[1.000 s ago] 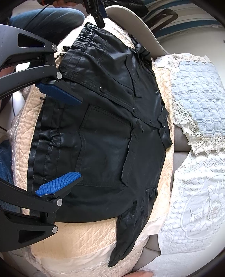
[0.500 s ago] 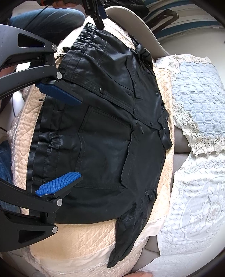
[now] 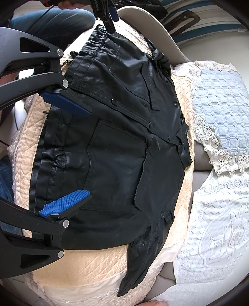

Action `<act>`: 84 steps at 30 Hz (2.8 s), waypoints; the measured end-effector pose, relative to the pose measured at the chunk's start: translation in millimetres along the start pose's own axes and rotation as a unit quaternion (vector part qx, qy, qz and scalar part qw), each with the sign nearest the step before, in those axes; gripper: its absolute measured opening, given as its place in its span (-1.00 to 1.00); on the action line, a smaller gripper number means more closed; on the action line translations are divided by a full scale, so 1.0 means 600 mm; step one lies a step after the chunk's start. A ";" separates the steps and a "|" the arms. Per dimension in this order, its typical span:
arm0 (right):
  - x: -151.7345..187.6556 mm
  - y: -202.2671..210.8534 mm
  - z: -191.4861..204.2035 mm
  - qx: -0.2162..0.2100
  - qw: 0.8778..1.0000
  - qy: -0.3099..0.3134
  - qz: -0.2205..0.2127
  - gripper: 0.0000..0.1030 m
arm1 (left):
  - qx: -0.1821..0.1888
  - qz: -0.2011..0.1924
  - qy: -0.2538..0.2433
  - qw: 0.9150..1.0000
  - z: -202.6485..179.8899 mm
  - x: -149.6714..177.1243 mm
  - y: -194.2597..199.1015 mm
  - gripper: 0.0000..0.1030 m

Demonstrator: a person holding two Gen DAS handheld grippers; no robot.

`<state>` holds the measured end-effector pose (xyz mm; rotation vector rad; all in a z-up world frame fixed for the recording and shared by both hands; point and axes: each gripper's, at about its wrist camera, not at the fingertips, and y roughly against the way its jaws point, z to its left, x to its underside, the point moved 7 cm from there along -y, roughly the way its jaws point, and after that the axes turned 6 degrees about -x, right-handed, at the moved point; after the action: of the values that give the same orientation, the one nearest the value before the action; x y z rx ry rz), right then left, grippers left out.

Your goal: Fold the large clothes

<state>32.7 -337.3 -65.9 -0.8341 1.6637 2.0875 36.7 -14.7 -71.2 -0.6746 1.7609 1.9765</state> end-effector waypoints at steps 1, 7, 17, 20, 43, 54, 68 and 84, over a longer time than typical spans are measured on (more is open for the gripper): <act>0.000 -0.001 0.002 0.000 1.000 0.001 0.000 0.55 | 0.000 0.001 0.000 1.000 0.000 0.001 -0.001 0.96; -0.003 -0.003 0.009 -0.004 1.000 0.002 0.000 0.55 | 0.004 0.005 0.001 1.000 -0.001 0.002 -0.003 0.96; -0.008 -0.004 0.010 -0.008 1.000 -0.001 -0.002 0.55 | 0.004 0.008 0.001 1.000 -0.001 0.001 -0.008 0.96; -0.011 -0.005 0.012 -0.008 1.000 0.000 -0.003 0.55 | 0.004 0.008 0.001 1.000 -0.001 0.000 -0.010 0.96; -0.014 -0.016 0.020 -0.017 1.000 0.004 0.001 0.55 | 0.009 0.007 -0.002 1.000 -0.008 -0.002 -0.020 0.96; -0.023 -0.032 0.027 -0.027 1.000 -0.001 -0.001 0.55 | 0.014 0.015 -0.008 1.000 -0.011 -0.001 -0.036 0.96; -0.055 -0.082 0.026 -0.050 0.998 -0.026 0.011 0.54 | 0.026 0.028 0.032 0.999 0.022 -0.022 -0.098 0.96; -0.149 -0.168 0.097 -0.090 0.996 0.016 0.020 0.54 | -0.011 -0.033 0.203 0.979 0.301 -0.186 -0.186 0.94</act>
<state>148.0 -247.6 -77.6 -0.8994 1.5368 2.2895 177.0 179.7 -77.4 -1.1981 1.9104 1.9125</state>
